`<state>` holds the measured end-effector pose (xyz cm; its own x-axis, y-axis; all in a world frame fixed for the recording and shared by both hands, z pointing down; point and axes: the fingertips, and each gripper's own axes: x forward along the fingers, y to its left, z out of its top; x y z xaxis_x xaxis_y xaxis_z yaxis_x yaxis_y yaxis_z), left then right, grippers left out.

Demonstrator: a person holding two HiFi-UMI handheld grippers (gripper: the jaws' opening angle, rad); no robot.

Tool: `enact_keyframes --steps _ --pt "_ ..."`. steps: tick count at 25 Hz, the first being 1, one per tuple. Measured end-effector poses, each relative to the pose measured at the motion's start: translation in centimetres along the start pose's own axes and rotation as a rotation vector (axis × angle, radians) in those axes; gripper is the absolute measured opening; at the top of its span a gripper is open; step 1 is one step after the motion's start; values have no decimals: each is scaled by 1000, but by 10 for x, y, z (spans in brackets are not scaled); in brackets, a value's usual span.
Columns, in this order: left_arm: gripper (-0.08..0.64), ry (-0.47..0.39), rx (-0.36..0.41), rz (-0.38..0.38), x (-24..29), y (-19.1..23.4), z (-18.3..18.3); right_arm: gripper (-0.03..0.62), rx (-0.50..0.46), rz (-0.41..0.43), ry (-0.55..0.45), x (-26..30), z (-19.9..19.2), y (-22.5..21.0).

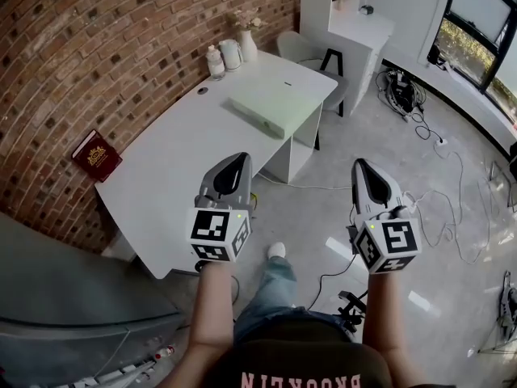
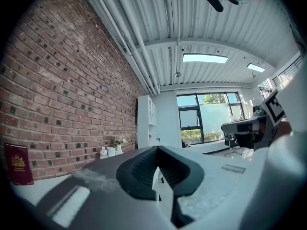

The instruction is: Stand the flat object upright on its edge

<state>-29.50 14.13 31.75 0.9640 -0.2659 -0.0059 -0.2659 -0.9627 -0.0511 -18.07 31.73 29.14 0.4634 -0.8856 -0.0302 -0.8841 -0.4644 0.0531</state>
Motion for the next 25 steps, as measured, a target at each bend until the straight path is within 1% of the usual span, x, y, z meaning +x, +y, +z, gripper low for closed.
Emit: enact_keyframes --steps 5,14,20,25 --pt "-2 11 -16 -6 40 18 -8 2 5 28 1 39 -5 -10" --pt "-2 36 -28 -50 126 53 -19 3 3 13 20 127 -11 -41" --pt "-2 43 -66 -62 178 88 -30 3 -19 59 32 189 -15 -45" --pt "-2 37 -79 -63 211 115 -32 3 -14 65 50 234 -25 -46"
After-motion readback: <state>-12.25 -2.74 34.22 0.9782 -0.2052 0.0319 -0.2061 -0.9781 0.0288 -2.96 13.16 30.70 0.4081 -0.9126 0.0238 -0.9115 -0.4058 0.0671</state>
